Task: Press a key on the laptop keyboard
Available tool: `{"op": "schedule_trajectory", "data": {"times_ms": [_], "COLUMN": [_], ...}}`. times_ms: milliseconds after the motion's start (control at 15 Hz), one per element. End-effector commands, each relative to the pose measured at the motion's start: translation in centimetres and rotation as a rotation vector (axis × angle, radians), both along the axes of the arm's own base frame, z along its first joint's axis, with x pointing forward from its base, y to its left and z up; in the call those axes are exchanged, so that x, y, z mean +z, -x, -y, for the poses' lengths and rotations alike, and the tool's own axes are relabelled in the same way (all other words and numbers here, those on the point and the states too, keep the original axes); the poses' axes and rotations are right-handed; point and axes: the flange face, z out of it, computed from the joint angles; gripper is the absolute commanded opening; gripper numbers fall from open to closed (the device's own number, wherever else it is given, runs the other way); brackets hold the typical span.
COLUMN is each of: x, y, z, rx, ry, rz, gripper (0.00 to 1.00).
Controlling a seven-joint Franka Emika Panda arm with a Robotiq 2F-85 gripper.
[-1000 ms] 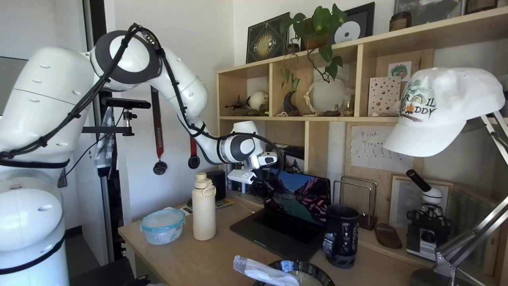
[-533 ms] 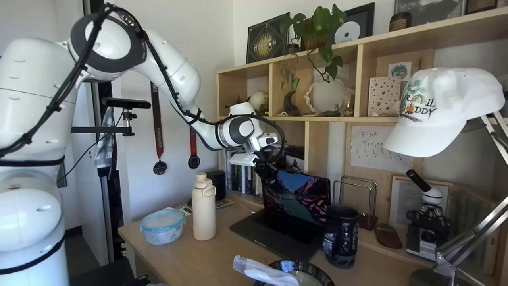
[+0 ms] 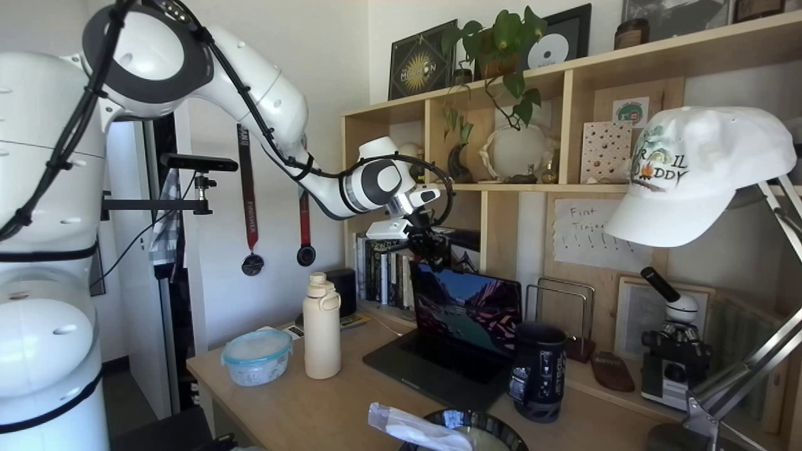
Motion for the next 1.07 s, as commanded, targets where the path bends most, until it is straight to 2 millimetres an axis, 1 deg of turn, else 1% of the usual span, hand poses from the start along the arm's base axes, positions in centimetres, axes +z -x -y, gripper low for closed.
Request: {"op": "schedule_trajectory", "data": {"times_ms": [0, 133, 333, 467, 533, 600, 667, 800, 1000], "x": [-0.5, -2.6, -6.6, -8.7, -9.5, -9.8, -10.0, -9.6, -7.1], "y": [-0.5, -0.9, -1.7, -2.4, -2.8, -3.2, -3.5, -4.1, -4.8], "z": [-4.4, -9.0, -16.8, -21.3, -22.9, -24.6, -25.5, -27.0, -27.7], "rx": [0.027, 0.059, 0.107, 0.113, 0.106, 0.096, 0.087, 0.065, 0.026], "ry": [-0.001, -0.026, -0.076, -0.087, -0.084, -0.091, -0.095, -0.080, -0.044], "rz": [0.008, -0.003, -0.040, -0.061, -0.062, -0.067, -0.066, -0.066, -0.086], "gripper": [0.49, 0.62, 0.87, 0.99, 1.00, 1.00, 1.00, 1.00, 1.00]}}
